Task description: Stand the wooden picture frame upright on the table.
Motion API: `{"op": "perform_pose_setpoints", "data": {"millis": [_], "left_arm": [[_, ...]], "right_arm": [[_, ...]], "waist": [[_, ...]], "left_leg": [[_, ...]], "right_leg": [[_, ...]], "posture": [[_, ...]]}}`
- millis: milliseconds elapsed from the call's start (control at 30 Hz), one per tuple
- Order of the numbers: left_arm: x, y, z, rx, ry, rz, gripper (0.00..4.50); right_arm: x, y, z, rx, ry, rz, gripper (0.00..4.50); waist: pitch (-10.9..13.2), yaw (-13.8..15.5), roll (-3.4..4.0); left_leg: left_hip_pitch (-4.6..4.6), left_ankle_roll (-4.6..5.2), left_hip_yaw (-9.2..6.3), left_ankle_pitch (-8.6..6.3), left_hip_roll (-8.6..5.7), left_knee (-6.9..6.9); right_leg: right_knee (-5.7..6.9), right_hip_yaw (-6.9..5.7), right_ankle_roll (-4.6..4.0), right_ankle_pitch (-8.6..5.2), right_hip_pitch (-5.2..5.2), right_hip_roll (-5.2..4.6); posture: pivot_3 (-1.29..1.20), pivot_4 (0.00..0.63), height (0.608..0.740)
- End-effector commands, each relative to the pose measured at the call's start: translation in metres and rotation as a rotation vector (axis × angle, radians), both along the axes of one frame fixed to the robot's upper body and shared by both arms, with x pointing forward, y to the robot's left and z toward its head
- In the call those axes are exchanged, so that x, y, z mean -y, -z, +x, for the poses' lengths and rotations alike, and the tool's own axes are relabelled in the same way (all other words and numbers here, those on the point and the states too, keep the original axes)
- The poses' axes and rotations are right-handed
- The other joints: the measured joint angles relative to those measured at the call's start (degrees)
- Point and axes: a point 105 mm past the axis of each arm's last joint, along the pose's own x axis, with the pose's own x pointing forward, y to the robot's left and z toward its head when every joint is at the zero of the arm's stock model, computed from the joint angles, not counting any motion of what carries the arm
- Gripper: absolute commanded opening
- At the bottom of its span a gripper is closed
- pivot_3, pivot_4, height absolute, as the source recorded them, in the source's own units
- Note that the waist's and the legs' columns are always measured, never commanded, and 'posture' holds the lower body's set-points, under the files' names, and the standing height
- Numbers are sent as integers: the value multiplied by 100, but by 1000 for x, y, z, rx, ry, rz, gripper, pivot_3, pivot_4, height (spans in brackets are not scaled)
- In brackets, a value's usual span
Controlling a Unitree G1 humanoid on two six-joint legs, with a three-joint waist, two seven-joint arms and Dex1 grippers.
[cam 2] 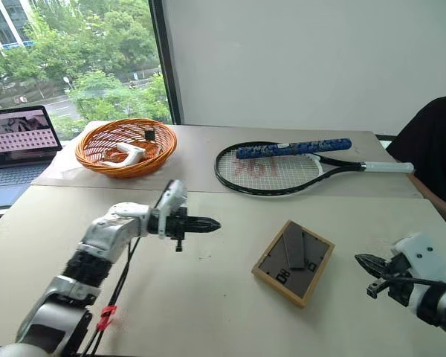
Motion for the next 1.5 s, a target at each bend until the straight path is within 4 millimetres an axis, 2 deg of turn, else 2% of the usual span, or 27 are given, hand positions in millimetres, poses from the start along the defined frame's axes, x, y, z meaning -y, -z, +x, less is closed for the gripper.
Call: {"op": "perform_pose_setpoints", "data": {"millis": [33,100,200,333,500,633,767,833,967,1100,1233,1400,1500], "left_arm": [[33,12,1,49,53,50,21],[49,22,0,56,73,80,21],[61,37,-3,87,105,138,21],[58,49,-6,99,132,185,21],[53,52,-16,34,145,149,21],[28,53,-18,0,104,173,21],[-21,56,-18,-23,-3,230,21],[-36,56,-19,-55,-66,217,21],[-79,60,-23,-134,-230,214,21],[-87,63,-33,-168,-280,205,21],[-83,68,-41,-181,-298,201,21],[-77,68,-43,-184,-315,185,21],[-85,64,-39,-176,-365,180,21]], "right_arm": [[-3,18,7,-58,16,-13,0],[-9,26,13,-78,4,-6,0],[-18,32,22,-87,-25,-7,0],[-33,36,31,-86,-72,18,0],[-55,43,40,-97,-154,39,0],[-78,45,46,-100,-231,55,0],[-102,47,54,-96,-304,74,0],[-109,47,56,-100,-327,83,0],[-131,50,59,-109,-383,115,0],[-147,50,64,-94,-423,127,0],[-161,51,70,-98,-466,129,0],[-162,52,72,-106,-474,117,0],[-152,53,70,-112,-457,99,0]], "waist": [[0,6,0],[0,0,0],[1,-34,1],[1,-47,2],[0,-8,5],[-1,-51,6],[-2,-172,8],[-2,-176,8],[-3,-193,8],[-3,-185,8],[-4,-194,8],[-4,-164,7],[-5,-153,8]], "left_leg": [[-5,1,-2,0,-5,1],[-7,2,-5,-1,-6,2],[-10,3,-7,-1,-7,1],[-9,3,-9,-1,-7,0],[-9,3,-11,-1,-8,1],[-6,3,-12,-1,-7,1],[3,2,-13,0,-6,-3],[7,2,-14,1,-2,-6],[11,0,-15,2,0,-6],[16,-1,-15,2,3,-5],[22,-1,-14,2,7,-5],[24,-1,-14,2,7,-6],[24,-2,-14,2,7,-6]], "right_leg": [[0,1,0,1,0,-2],[0,0,0,1,-1,-2],[4,0,0,1,-6,-1],[6,0,0,1,-6,-1],[7,-2,1,1,-3,-1],[9,-2,1,1,-3,-1],[18,-2,-1,1,-1,1],[19,-2,-3,0,1,5],[23,-4,-2,-2,4,5],[25,-6,-3,-4,5,7],[27,-5,-3,-5,6,11],[28,-6,-5,-6,7,10],[28,-6,-3,-7,7,10]], "posture": [[0,150,696],[0,150,696],[0,150,696],[0,150,696],[0,150,696],[0,150,696],[0,150,696],[0,150,696],[0,150,696],[0,150,696],[0,150,696],[0,150,696],[0,150,696]]}}
